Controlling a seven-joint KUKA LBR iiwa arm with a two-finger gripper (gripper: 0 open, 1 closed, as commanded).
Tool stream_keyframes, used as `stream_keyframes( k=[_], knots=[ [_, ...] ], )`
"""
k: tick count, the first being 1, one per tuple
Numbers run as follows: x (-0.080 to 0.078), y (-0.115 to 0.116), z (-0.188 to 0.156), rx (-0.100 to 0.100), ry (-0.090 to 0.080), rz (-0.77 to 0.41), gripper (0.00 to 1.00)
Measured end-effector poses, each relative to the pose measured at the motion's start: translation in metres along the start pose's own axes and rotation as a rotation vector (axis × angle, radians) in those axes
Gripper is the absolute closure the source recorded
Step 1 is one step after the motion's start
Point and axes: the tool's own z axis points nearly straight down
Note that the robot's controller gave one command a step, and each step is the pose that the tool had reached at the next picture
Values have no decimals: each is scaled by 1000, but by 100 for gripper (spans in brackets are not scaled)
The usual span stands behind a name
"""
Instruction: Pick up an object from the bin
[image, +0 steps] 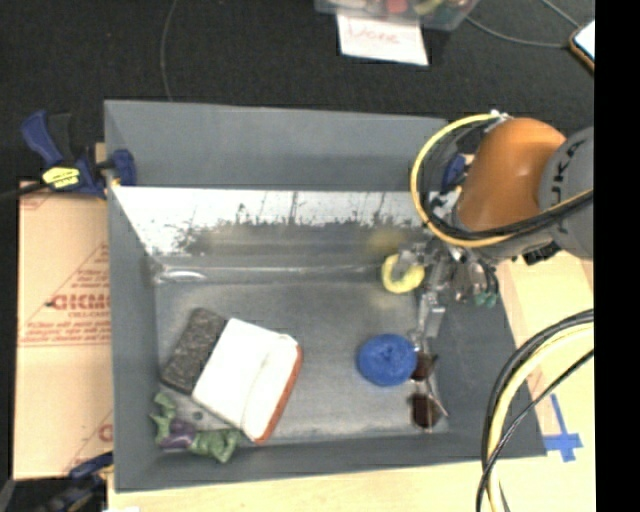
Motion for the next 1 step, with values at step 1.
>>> stream_keyframes(
  k=[1],
  knots=[
    [45,13,68,2,-3,-183,0]
  ],
)
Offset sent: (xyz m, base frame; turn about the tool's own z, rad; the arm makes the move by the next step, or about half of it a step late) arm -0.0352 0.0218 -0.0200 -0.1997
